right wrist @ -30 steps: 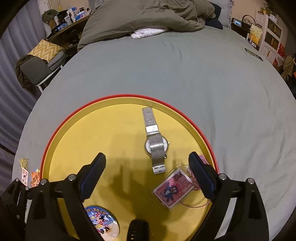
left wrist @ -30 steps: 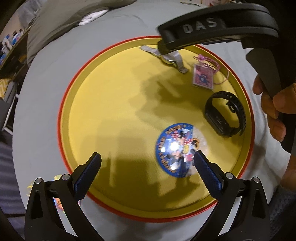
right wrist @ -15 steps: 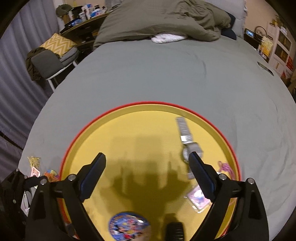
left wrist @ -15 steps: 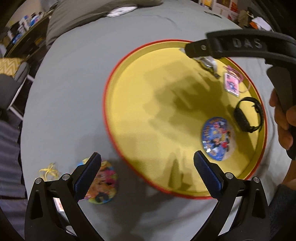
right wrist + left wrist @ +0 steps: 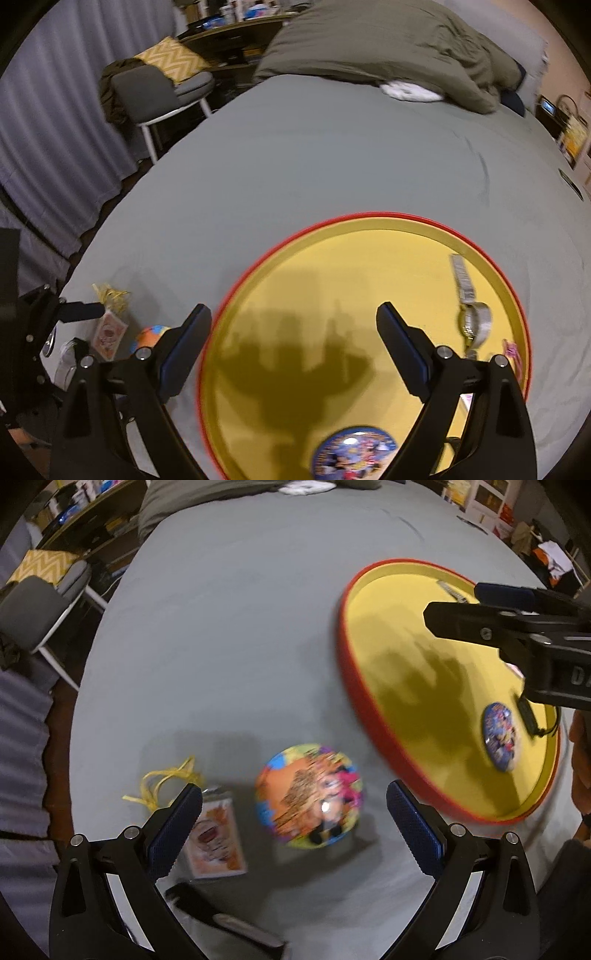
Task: Organize jewelry
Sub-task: 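Move the left tool to the yellow-cord card holder while the right tool reaches the orange Mickey badge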
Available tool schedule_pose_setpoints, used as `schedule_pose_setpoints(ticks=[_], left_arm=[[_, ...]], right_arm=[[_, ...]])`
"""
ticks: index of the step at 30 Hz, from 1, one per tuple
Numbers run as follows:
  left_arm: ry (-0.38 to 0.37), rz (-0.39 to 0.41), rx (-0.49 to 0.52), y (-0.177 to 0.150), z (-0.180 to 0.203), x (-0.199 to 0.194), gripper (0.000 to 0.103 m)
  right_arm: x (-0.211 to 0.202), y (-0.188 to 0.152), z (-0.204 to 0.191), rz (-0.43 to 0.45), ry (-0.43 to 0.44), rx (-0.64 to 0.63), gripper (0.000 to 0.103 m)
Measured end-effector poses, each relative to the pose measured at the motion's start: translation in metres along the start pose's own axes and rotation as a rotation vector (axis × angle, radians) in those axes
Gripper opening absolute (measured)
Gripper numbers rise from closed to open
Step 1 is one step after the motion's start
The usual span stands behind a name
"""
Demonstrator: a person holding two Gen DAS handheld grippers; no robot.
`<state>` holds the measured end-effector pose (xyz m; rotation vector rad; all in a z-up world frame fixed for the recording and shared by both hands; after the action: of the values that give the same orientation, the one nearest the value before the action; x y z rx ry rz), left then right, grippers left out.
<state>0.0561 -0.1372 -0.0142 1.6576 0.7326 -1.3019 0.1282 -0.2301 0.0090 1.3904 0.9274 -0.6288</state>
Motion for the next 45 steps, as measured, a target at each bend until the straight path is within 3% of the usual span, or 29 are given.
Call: schedule_pose_setpoints(ticks=[19,35,45], left_arm=[[-0.010,0.006,-0.061,-0.044,-0.072,-0.008,0.097],[-0.015,-0.022,-0.063,-0.053,-0.093,0.000,0.097],[-0.011,-0.055,0.003,-0.056,-0.084,0.011,0.097]], right_arm=[[0.012,-0.005,-0.091,-0.023,0.078,-0.171,0.086],[0.026,-0.012,-0.131,-0.059,0.115,-0.245,0.086],[0.045,-0.030,-0.149,-0.121,0.115,-0.300,0.086]])
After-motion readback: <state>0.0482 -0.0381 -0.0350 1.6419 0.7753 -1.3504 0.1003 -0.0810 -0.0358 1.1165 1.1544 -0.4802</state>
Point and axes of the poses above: each gripper's, at about its wrist camera, not at the fingertips, and x roughly the way its jaws point, z to its right, y to its top, the point moved 8 cm from there along x, roughly the way its jaws point, and after that the axes turned 1 degree about -z, right-handed, at the moved point
